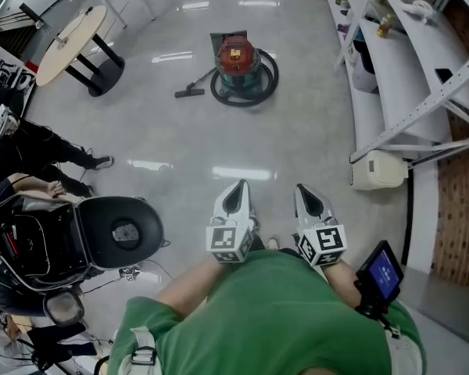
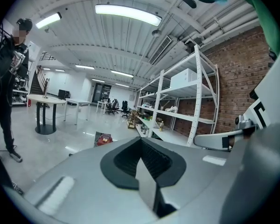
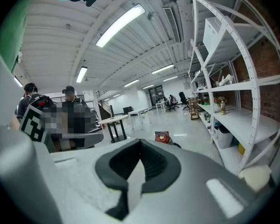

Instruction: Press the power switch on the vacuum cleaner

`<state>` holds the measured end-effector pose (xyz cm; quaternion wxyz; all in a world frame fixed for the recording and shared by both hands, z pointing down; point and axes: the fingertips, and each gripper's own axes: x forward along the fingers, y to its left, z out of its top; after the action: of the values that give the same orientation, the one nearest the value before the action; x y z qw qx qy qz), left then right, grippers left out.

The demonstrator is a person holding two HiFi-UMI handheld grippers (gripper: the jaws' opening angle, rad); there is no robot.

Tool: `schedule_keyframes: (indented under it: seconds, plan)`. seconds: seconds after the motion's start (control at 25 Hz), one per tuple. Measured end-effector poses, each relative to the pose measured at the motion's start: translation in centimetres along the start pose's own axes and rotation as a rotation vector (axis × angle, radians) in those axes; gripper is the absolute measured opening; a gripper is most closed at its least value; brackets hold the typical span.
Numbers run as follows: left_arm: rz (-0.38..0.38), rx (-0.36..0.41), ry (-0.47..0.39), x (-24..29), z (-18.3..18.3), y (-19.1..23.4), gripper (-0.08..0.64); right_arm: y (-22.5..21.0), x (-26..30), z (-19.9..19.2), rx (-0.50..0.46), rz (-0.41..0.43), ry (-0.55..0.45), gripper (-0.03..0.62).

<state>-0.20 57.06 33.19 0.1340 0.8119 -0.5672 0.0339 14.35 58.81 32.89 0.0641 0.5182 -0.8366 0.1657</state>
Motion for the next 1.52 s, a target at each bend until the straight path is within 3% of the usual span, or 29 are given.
schedule_keyframes:
  seconds: [0.28, 0.56, 0.92, 1.28, 1.52]
  plan:
    - [-0.029, -0.015, -0.002, 4.7, 1.6, 2.6, 0.008, -0.9, 4.9, 2.0, -0.009, -0.023, -0.003, 0.002]
    - [-0.064, -0.016, -0.004, 9.6, 3.9, 8.1, 0.007, 0.0, 12.2, 4.4, -0.018, -0.044, 0.006, 0.002]
    - [-0.026, -0.036, 0.003, 12.6, 4.8, 13.7, 0.007, 0.4, 18.7, 6.4, -0.042, -0.035, 0.003, 0.002]
    - [0.000, -0.032, 0.013, 16.3, 5.5, 15.2, 0.006, -1.6, 23.0, 8.2, -0.058, -0.003, 0.001, 0.002]
    - [0.047, -0.018, 0.016, 21.7, 6.7, 15.4, 0.006, -5.4, 26.9, 10.1, -0.052, 0.039, 0.000, 0.002]
